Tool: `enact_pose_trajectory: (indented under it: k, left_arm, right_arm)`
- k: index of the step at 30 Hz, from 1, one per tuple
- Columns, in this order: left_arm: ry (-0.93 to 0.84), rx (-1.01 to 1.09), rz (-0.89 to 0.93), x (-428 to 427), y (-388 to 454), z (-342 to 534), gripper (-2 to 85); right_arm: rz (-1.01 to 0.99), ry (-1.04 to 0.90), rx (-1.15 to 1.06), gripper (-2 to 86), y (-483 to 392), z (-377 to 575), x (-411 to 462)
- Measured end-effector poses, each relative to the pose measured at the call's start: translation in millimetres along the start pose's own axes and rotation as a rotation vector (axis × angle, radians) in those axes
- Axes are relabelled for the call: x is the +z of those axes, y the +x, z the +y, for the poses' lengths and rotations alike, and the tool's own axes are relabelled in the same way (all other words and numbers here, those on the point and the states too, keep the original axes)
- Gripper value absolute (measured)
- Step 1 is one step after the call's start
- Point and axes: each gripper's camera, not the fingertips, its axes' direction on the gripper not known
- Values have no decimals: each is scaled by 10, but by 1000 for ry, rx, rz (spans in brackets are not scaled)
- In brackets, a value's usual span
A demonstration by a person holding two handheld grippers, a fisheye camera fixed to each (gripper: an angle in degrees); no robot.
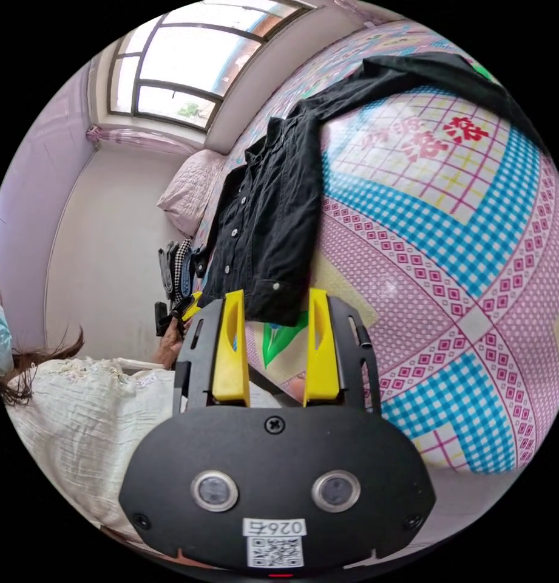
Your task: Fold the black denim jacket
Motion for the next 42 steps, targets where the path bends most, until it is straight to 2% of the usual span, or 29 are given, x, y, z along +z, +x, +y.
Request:
enact_pose_trajectory:
  k: [2,5,13,19,22,24,27,29,32,34,37,42]
  left_arm:
    - [-54,4,-33,113,-54,-59,41]
    - [-85,-41,25,170,-252,-129,24]
    - [-15,-128,164,49,-791,121,15]
    - [-54,-209,209,36,-1263,421,37]
    - [-2,-269,132,-175,-1550,589,41]
    - [67,-281,79,-378,-1645,643,29]
    - [126,-192,22,-490,-1528,445,1]
    - [109,-86,48,-311,-1325,138,-6]
    - [16,98,168,308,-862,-473,-8]
    - [-69,235,311,898,-422,-881,-7]
    - [-143,364,436,1581,137,-1165,1]
    - [-250,680,418,2575,1278,-1231,93]
  right_arm:
    - [39,-67,-3,17,-55,-125,147]
    - [95,-141,0,-9,-74,-202,249]
    - [33,-157,49,-14,-96,-142,150]
    - [-6,-222,105,-10,-44,61,246]
    - [-58,-204,160,9,24,131,162]
    - [-15,-167,162,23,-26,128,56]
    - [74,-89,130,31,-182,-15,-105]
    - [143,-2,86,37,-314,-255,-179]
    - [187,63,59,45,-398,-612,-187]
    - [224,108,62,46,-420,-773,-216]
    - [314,191,70,46,-462,-886,-365]
    - [474,334,96,48,-489,-741,-717]
